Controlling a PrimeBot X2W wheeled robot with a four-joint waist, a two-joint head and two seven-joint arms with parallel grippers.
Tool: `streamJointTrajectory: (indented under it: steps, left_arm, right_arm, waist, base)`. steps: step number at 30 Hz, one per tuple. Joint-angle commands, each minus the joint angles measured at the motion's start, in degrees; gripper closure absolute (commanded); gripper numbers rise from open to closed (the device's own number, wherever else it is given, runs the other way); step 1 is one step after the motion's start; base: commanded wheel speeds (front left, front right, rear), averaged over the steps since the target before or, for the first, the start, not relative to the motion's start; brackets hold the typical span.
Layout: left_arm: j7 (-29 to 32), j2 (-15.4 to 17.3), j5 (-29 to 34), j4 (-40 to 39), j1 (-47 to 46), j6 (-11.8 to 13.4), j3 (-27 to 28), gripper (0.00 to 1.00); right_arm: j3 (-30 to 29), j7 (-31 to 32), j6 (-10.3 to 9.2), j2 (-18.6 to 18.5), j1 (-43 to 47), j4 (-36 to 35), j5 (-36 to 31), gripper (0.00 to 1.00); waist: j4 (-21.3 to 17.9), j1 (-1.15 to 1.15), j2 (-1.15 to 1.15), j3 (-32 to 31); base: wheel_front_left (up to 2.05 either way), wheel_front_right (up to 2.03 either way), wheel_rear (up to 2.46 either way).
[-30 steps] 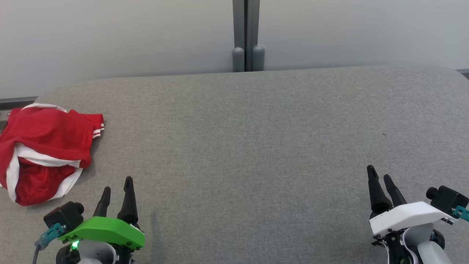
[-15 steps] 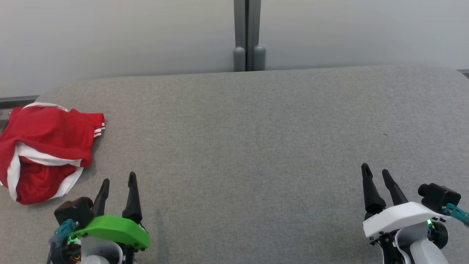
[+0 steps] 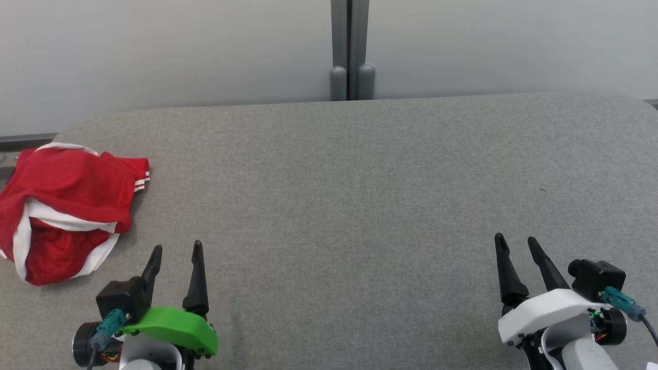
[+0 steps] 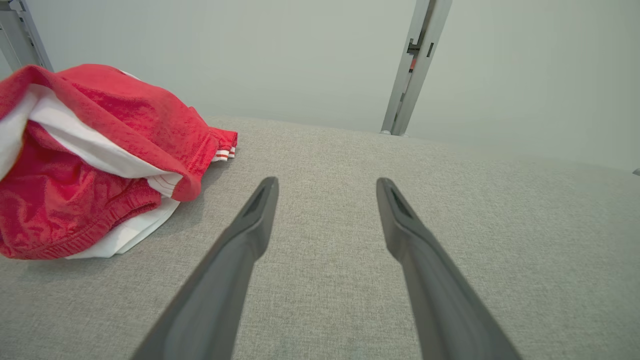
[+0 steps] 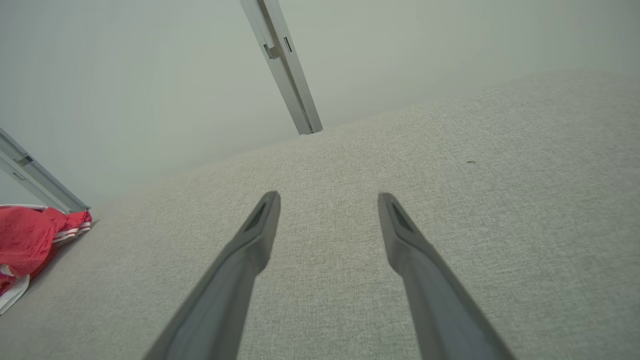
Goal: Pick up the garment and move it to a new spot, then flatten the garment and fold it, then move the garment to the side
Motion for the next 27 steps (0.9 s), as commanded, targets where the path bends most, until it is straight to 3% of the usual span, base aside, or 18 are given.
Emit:
streamJointTrajectory:
  steps: [1, 11, 15, 27]
  left_arm:
    - [-0.5, 0.3, 1.0, -0.2, 0.3, -0.7, 0.0, 0.00]
    - [-1.8, -1.2, 6.0, 0.4, 2.2, -1.4, 1.1, 0.00]
    - [-2.3, -2.5, 6.7, 0.3, 2.4, -2.9, 3.0, 0.00]
    - [-3.7, -4.3, 13.0, 2.1, 3.0, -4.3, 9.4, 0.00]
  right_arm:
    - [0.3, -0.5, 0.01, -0.2, 0.2, 0.7, -1.5, 0.00]
    - [0.1, -1.8, 0.02, -0.1, 0.3, 2.5, -7.0, 0.00]
    - [0.0, -2.3, 0.02, -0.1, 0.5, 2.9, -9.0, 0.00]
    - [3.6, -3.7, 0.02, -0.2, -1.5, 4.1, -14.4, 0.00]
  waist:
    - [-0.1, 0.00, 0.00, 0.0]
    - [0.3, 0.00, 0.00, 0.2]
    - [2.1, 0.00, 0.00, 0.6]
    - [15.1, 0.00, 0.00, 2.8]
  base:
    - [0.00, 0.00, 0.00]
    - [0.00, 0.00, 0.00]
    - [0.00, 0.00, 0.00]
    - [0.00, 0.00, 0.00]
